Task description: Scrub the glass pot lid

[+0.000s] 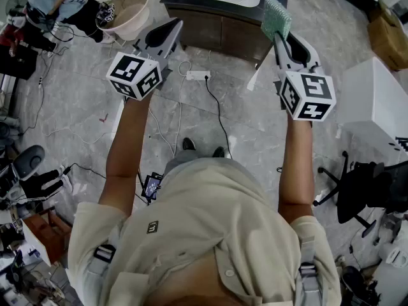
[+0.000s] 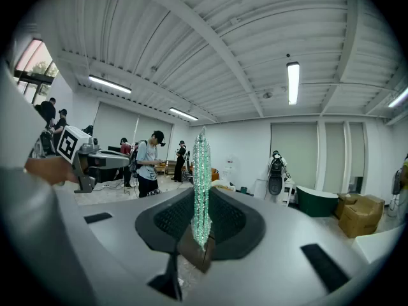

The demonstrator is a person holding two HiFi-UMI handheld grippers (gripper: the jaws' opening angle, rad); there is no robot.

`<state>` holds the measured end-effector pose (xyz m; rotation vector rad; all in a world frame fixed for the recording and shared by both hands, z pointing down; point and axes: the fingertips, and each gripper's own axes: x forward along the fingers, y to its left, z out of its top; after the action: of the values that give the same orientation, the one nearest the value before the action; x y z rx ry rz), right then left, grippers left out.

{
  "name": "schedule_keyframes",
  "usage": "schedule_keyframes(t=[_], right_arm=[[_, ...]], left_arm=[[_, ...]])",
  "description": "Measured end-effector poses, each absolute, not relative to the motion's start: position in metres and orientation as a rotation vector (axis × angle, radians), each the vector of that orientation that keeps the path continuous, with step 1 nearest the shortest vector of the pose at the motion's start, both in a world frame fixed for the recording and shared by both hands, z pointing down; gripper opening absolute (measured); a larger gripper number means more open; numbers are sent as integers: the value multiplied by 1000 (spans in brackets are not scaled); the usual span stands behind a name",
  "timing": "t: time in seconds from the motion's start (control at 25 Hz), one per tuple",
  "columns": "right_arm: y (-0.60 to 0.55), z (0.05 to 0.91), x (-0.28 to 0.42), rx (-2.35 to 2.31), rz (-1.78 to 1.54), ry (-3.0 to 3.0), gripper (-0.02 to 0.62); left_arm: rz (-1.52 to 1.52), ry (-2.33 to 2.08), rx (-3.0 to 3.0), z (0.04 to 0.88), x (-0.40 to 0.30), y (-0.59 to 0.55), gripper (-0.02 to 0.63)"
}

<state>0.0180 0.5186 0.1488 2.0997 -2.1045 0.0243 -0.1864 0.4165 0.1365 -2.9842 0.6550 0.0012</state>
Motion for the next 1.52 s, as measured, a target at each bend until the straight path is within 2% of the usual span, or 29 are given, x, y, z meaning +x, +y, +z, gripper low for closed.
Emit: schedule_keyframes(t=[0.88, 1.2, 1.52], right_arm=[[501, 160, 46, 2116, 77, -2154, 80], [440, 174, 63, 2181, 140, -2141, 81], [325, 191, 73, 2220, 158, -2045, 81]], left_arm=[[-34, 675, -2980, 146, -169, 401, 14], [-20, 615, -3039, 173, -147, 321, 14], [-17, 482, -3100, 196, -117, 192, 14]])
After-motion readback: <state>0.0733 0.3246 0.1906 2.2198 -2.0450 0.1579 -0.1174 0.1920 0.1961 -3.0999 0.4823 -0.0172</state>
